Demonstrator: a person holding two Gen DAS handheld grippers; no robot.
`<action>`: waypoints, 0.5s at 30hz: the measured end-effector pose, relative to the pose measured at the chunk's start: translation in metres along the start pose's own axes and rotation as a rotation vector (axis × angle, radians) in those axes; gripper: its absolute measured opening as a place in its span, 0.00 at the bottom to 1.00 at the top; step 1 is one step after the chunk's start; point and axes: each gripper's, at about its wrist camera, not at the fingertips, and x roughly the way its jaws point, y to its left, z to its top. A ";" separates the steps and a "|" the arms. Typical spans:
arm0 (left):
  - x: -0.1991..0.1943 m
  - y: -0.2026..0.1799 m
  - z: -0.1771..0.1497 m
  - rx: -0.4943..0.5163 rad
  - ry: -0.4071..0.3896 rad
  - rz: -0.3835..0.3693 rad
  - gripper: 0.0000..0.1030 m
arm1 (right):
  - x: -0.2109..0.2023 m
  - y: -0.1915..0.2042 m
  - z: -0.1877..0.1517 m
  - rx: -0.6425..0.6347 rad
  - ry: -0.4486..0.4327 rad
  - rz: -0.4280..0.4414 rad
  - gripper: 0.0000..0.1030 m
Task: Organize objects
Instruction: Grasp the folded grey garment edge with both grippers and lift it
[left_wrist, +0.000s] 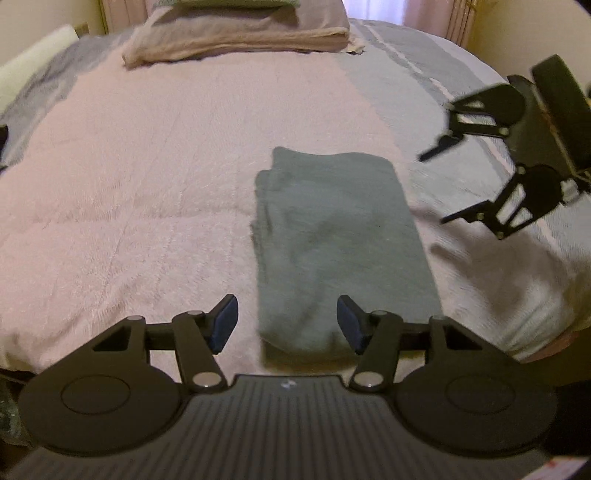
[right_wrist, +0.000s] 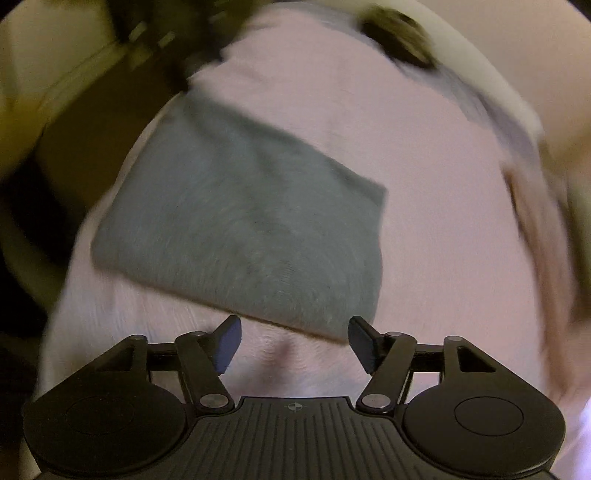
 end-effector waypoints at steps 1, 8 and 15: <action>-0.004 -0.010 -0.002 -0.004 0.000 0.009 0.54 | 0.005 0.004 -0.002 -0.064 -0.007 0.001 0.64; 0.004 -0.098 -0.003 -0.069 -0.012 0.122 0.65 | 0.034 0.022 -0.030 -0.533 -0.123 -0.031 0.70; 0.050 -0.179 -0.003 -0.036 0.011 0.294 0.78 | 0.079 0.017 -0.073 -0.768 -0.257 -0.173 0.70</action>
